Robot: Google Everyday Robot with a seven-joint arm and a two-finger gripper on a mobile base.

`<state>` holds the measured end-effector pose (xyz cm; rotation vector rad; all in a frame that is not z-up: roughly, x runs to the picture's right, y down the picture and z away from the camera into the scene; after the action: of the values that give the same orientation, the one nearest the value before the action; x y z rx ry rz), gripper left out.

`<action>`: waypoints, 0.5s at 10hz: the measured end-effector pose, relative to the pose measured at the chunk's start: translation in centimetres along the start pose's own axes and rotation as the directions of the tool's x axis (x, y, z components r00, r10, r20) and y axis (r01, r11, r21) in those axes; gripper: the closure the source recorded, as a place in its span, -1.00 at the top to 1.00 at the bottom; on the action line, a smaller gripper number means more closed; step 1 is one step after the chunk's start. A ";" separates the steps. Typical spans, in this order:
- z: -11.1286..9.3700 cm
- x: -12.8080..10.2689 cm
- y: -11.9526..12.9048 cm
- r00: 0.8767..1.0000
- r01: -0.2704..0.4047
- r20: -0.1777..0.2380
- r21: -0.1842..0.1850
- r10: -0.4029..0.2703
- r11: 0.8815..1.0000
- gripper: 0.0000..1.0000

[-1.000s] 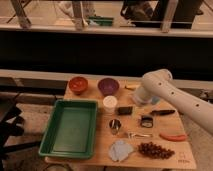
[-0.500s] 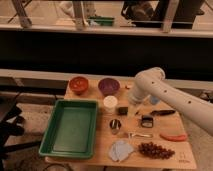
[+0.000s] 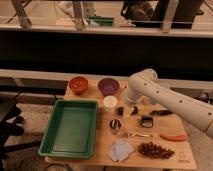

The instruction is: Wipe tray with eraser

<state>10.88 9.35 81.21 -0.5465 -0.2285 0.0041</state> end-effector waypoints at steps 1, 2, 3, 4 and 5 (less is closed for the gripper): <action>0.0 0.4 -0.2 1.000 -0.002 -0.006 0.003 0.002 1.000 0.60; -0.3 0.9 0.0 1.000 -0.009 -0.022 0.002 0.009 1.000 0.60; 0.0 1.3 0.1 0.999 -0.013 -0.032 -0.002 0.013 1.000 0.60; 0.3 1.6 0.2 0.999 -0.015 -0.036 -0.005 0.015 1.000 0.60; 0.6 2.0 0.2 0.999 -0.021 -0.040 -0.009 0.020 1.000 0.60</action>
<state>12.70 10.00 82.06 -0.5577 -0.1845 0.0120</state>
